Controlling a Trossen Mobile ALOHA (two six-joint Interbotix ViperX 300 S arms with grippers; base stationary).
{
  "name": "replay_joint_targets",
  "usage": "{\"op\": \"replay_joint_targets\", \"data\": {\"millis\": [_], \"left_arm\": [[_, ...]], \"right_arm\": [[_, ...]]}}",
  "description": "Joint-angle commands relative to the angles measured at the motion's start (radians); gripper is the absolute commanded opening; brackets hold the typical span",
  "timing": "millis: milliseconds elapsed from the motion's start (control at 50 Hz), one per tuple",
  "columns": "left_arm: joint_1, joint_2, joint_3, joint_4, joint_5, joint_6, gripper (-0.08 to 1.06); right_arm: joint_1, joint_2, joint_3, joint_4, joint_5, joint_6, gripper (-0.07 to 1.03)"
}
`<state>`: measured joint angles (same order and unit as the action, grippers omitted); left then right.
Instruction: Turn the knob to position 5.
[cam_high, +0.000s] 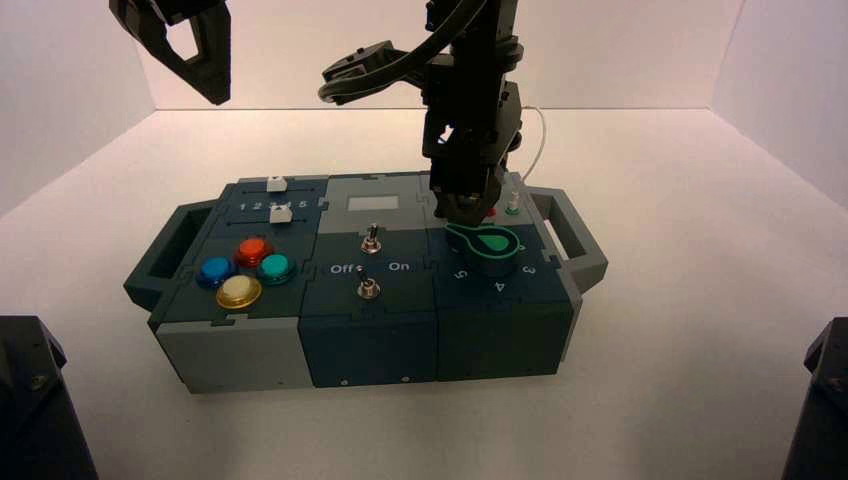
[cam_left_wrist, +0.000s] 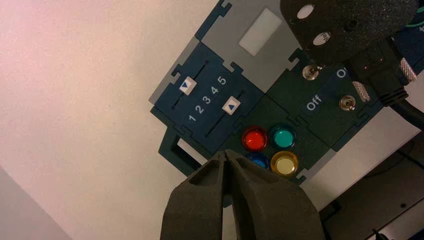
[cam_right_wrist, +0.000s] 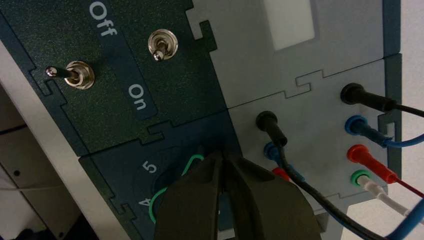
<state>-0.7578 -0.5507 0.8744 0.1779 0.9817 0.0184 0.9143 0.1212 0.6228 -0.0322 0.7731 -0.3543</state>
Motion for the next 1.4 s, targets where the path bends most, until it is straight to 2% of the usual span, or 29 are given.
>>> {"op": "replay_joint_targets", "data": {"millis": [20, 1400], "left_arm": [[0.003, -0.005, -0.011, 0.005, -0.005, 0.003, -0.03], [0.003, 0.008, -0.006, 0.003, -0.002, 0.002, -0.03]], "right_arm": [[0.006, -0.032, -0.018, 0.006, 0.006, 0.002, -0.02], [0.054, -0.054, -0.003, 0.038, 0.028, 0.0, -0.02]]}}
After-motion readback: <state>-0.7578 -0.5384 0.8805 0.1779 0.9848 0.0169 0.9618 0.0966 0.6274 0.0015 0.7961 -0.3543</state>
